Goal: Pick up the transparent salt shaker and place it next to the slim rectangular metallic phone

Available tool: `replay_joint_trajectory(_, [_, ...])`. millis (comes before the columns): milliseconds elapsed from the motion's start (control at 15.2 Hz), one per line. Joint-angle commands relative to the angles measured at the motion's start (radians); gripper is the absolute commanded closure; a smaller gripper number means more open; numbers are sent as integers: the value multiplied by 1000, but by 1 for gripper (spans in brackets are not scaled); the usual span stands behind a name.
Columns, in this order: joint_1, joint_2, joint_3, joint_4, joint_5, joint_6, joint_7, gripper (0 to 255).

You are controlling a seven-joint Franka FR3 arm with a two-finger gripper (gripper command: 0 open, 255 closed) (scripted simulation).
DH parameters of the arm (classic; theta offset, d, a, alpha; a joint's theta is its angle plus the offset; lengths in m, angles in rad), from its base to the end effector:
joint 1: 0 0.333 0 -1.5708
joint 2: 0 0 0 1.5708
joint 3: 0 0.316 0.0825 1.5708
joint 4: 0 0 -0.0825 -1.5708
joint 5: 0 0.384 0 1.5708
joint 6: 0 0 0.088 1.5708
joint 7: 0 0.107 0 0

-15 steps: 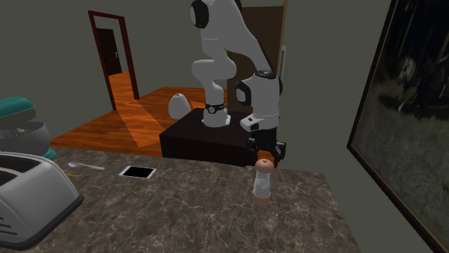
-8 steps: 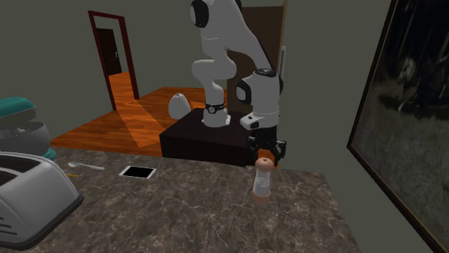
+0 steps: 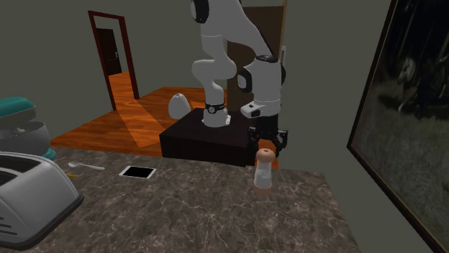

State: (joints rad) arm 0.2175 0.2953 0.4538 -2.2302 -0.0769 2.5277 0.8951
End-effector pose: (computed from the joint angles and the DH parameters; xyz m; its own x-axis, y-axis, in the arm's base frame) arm 0.4305 0.3437 0.2551 0.9832 -0.1781 -0.0404 -0.1809 -0.9803 -0.0797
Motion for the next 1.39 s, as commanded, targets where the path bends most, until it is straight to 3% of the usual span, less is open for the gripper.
replay_joint_trajectory(0, [-7,-23,8,2,16,-24,-9,255])
replay_joint_trajectory(1320, [-41,-217,45,76,136,-273,-78,255])
